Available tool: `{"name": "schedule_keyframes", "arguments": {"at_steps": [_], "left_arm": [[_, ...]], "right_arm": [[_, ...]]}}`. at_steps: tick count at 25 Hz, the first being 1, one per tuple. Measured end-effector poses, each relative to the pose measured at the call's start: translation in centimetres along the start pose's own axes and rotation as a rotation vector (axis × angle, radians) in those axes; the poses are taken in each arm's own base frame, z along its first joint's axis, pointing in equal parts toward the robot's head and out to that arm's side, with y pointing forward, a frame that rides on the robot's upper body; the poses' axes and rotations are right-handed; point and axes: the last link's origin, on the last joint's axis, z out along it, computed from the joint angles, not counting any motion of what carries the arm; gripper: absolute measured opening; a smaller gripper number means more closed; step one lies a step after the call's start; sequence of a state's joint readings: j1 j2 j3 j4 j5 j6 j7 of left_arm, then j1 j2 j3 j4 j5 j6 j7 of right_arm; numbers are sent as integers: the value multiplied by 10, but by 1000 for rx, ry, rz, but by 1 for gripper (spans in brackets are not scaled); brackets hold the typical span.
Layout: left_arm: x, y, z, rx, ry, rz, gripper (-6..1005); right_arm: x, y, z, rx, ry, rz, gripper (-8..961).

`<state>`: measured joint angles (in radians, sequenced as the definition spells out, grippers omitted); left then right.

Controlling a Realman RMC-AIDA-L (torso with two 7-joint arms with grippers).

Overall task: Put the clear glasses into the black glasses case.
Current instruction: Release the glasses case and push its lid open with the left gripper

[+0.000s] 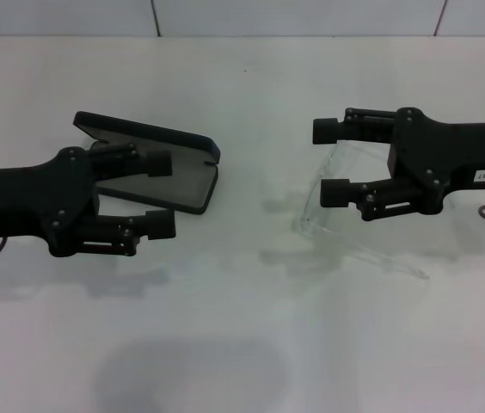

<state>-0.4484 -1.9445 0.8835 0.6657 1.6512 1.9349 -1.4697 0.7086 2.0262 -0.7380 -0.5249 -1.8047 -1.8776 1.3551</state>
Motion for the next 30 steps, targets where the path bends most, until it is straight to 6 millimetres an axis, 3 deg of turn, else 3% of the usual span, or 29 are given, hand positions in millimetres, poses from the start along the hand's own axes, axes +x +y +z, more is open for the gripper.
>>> {"name": "schedule_keyframes", "arguments": {"at_steps": [18,25,30], "left_arm": [[6,-4,-4,32,32,-18,886],[65,-15,-20,120,-6,47,885],[106,-15,-8,177,-189,169,884]], "right_arm": [[9,-5,-5,70,7,9,870],[20,-15,-38,279,-12,20,870],[22,-3,-79,419,-125,9,869]]}}
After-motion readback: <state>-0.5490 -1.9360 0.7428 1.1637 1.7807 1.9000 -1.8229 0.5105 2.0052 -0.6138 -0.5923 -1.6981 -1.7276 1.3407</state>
